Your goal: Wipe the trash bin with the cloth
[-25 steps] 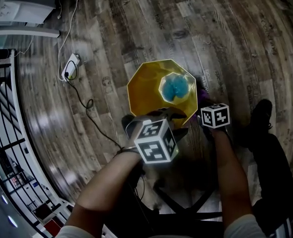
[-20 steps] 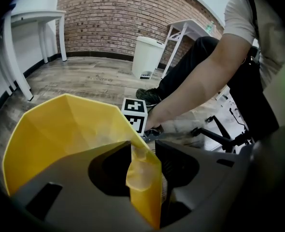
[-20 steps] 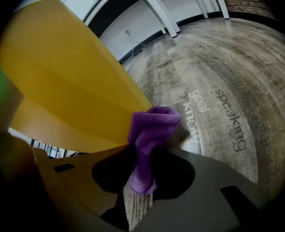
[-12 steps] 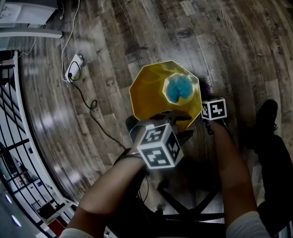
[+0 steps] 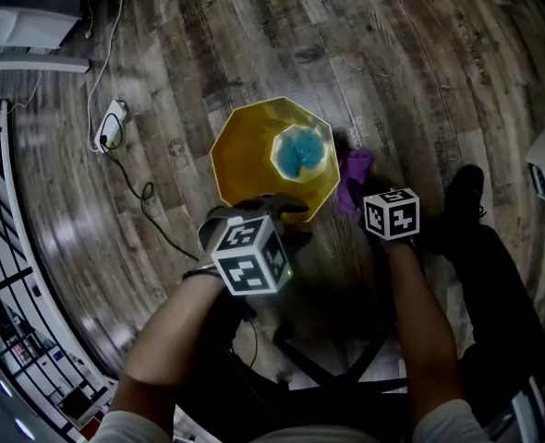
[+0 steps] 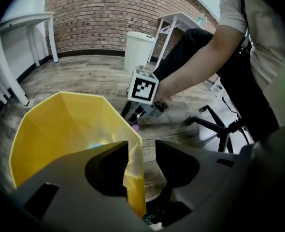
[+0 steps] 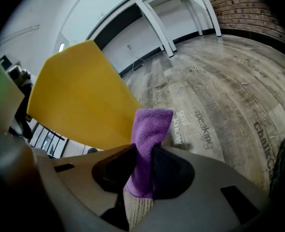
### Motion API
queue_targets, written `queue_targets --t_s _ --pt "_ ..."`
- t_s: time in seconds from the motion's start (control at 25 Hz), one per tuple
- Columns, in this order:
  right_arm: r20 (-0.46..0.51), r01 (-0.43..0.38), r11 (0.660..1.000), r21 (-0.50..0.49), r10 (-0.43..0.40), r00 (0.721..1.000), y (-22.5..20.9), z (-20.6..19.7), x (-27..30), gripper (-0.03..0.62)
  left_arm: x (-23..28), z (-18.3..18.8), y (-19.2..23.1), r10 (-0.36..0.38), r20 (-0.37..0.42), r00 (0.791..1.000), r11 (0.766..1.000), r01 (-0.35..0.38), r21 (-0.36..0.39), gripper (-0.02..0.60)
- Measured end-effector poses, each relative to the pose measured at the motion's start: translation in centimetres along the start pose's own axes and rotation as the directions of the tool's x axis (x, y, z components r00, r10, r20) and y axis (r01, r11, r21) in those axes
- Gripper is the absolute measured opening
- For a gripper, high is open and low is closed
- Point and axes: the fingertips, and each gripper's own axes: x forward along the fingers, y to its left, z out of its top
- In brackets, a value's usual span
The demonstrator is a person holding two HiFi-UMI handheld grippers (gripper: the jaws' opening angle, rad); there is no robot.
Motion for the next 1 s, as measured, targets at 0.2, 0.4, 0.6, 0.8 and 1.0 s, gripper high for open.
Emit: queue_targets --t_s 0.2,0.4,0.6,0.8,1.0 --pt "0.061 -0.034 0.998 0.052 0.031 0.998 2.5 -0.1 -4.2 0.106 1.0 -1.5 0.8 0.021 -0.053 0.998 0.999 -0.022 -0.024 0.160" --pt "0.131 -0.091 0.991 0.099 0.078 0.988 6.1 0.6 -7.2 0.106 1.8 -1.6 1.5 0.040 -0.074 0.996 0.998 -0.044 -0.051 0.156" --pt "0.206 -0.125 0.985 0.120 0.098 0.974 8.6 2.1 -10.0 0.106 2.1 -1.5 1.9 0.038 -0.082 0.996 0.996 -0.044 -0.073 0.079" --pt "0.293 -0.174 0.981 0.085 0.142 0.946 10.7 4.3 -12.4 0.106 2.4 -0.7 1.8 0.024 -0.068 0.997 0.995 -0.031 -0.093 0.051" --pt "0.277 -0.204 0.976 0.076 0.176 0.945 10.7 4.6 -10.3 0.106 2.9 -0.8 1.9 0.018 -0.068 0.998 0.994 -0.025 -0.111 0.051"
